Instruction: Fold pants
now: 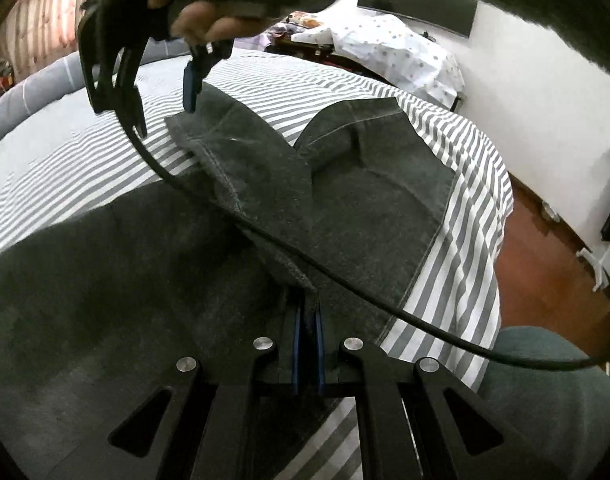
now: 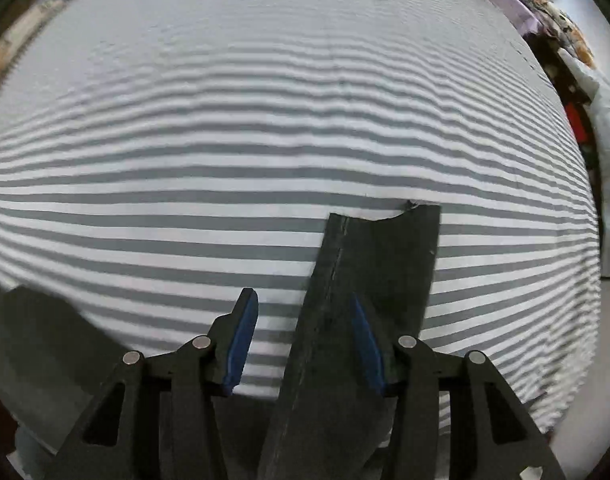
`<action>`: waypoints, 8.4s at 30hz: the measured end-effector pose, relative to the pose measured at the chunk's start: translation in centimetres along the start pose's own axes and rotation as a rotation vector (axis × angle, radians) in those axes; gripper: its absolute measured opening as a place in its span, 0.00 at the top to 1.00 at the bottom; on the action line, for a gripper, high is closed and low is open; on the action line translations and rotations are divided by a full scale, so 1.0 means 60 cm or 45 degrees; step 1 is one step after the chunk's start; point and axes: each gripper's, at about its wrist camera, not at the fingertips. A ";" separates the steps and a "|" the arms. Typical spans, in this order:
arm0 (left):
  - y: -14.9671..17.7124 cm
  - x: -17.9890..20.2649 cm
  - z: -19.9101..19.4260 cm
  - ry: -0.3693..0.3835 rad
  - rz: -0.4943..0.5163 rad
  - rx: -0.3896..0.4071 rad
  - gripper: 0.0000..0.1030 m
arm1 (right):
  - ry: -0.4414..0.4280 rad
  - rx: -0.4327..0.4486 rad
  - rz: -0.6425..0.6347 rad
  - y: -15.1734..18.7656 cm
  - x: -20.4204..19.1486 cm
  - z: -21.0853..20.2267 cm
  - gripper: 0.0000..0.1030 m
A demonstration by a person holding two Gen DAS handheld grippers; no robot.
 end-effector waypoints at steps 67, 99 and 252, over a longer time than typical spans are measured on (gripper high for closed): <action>-0.003 0.018 -0.079 -0.017 0.079 -0.115 0.77 | -0.145 0.481 0.826 0.479 0.399 -0.067 0.83; 0.065 -0.364 -0.168 -0.489 -0.711 0.018 0.59 | -0.658 0.403 0.215 0.227 0.149 -0.104 0.72; -0.040 -0.024 -0.039 -0.215 -0.256 -0.189 0.58 | -1.104 0.697 1.032 0.544 0.409 0.078 0.71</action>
Point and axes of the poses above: each gripper's, at about its wrist camera, not at the fingertips, and z roughly the way its jaws point, x to its right, y to its underside, and after that the axes turned 8 degrees about -y, right-handed
